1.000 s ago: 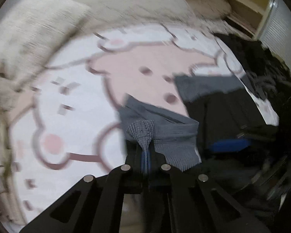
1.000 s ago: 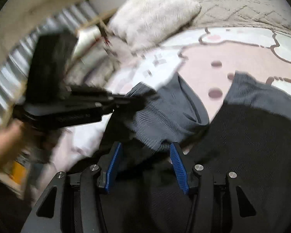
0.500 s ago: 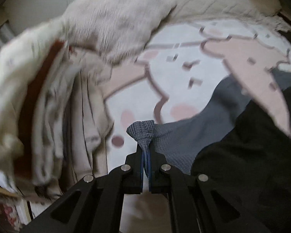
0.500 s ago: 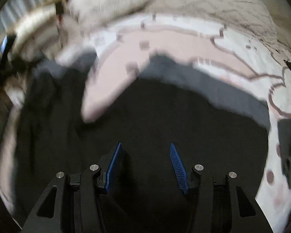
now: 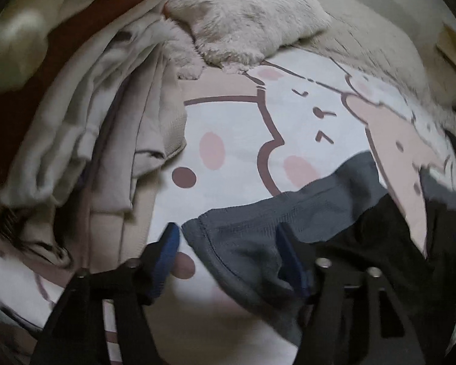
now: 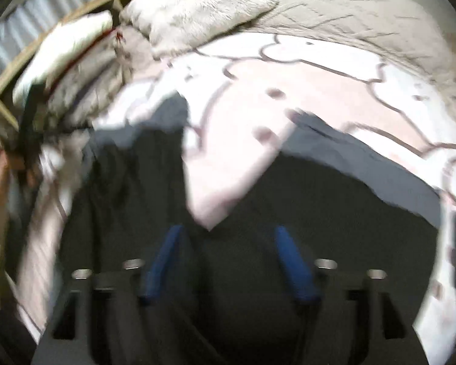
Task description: Fold clothes
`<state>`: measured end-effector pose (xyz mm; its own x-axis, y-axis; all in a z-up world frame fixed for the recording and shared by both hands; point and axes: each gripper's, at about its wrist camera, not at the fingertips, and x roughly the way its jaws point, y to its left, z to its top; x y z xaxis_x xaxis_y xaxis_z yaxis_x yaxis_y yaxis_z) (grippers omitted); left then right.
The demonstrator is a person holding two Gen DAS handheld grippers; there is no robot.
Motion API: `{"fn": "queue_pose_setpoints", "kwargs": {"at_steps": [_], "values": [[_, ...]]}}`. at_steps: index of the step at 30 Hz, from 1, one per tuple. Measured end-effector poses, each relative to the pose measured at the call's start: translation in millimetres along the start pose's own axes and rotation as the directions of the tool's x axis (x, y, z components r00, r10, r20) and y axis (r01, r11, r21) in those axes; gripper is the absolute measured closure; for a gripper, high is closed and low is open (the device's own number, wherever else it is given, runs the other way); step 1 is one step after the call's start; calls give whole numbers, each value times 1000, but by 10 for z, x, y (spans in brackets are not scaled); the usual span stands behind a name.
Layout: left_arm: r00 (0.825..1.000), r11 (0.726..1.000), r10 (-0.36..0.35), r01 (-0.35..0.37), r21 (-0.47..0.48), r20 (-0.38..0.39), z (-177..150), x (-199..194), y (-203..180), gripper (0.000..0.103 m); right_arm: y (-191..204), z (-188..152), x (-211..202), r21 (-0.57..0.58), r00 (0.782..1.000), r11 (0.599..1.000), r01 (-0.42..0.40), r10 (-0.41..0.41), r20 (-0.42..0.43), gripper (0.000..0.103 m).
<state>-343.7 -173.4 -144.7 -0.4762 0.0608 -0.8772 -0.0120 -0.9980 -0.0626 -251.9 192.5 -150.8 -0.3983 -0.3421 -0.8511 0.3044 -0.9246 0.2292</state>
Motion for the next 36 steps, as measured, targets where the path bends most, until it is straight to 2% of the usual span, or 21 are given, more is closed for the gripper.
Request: {"fn": "queue_pose_setpoints", "kwargs": {"at_steps": [4,7,8,10,12,13,14,15,16,17,20,22,24,25,27,28,29,30,32,35,36], "values": [[997,998,49,-47,43,-64,-46,216,-68,35,224,567,371,-28,1000,1000,-3,4,29,27],[988,984,133,-123,130,-74,-132,326,-123,35,305,946,781,-47,1000,999,23,-22,9,27],[987,980,144,-132,151,-69,-153,350,-141,34,294,1046,901,-41,1000,999,26,-26,-2,27],[991,985,118,-108,134,-64,-153,365,-137,36,326,1197,1146,-21,999,999,36,-36,-31,27],[996,992,53,-45,115,-70,-127,375,-133,54,344,1287,1350,6,997,1000,29,-28,-66,30],[998,994,17,-10,112,-66,-112,357,-139,87,344,1300,1430,24,996,1000,16,-14,-88,38],[999,994,-8,13,106,-44,-92,312,-146,99,344,1312,1509,42,994,999,4,0,-108,54],[999,994,-31,33,101,-18,-71,261,-153,99,390,1341,1518,27,994,999,-24,27,-104,85],[999,994,-54,52,96,8,-50,211,-161,99,419,1365,1491,22,992,998,-63,65,-108,102],[997,993,-60,55,104,46,-17,146,-161,99,447,1389,1461,18,988,995,-102,104,-113,101],[984,990,-70,47,136,165,90,-59,-159,99,453,1477,1253,-25,998,998,-60,60,-15,101],[983,988,-64,39,146,171,150,-11,-138,99,392,1533,1217,-16,1000,1000,-16,16,24,101],[989,991,-62,45,128,135,175,155,-101,98,331,1589,1182,-6,998,1000,29,-28,63,101],[992,992,-60,47,117,114,171,241,-82,93,300,1618,1165,0,995,999,51,-51,82,101],[996,995,-42,34,95,79,162,389,-23,87,318,1586,1353,-31,990,991,132,-130,46,101],[997,996,-40,35,77,66,160,434,23,73,332,1558,1458,-55,983,982,181,-179,30,101],[998,998,-39,35,59,54,158,478,69,66,335,1528,1519,-60,980,978,198,-196,29,102],[997,998,-56,54,35,53,153,459,119,66,337,1498,1578,-65,977,975,214,-212,30,101],[997,998,-52,53,-15,57,159,344,232,39,404,1482,1585,-108,969,964,245,-240,51,101],[997,998,-44,46,-30,68,59,91,345,37,338,1523,1430,-94,981,977,192,-194,-16,98],[998,999,-47,48,-26,51,14,16,359,37,295,1519,1299,-79,980,977,198,-200,-10,90]]}}
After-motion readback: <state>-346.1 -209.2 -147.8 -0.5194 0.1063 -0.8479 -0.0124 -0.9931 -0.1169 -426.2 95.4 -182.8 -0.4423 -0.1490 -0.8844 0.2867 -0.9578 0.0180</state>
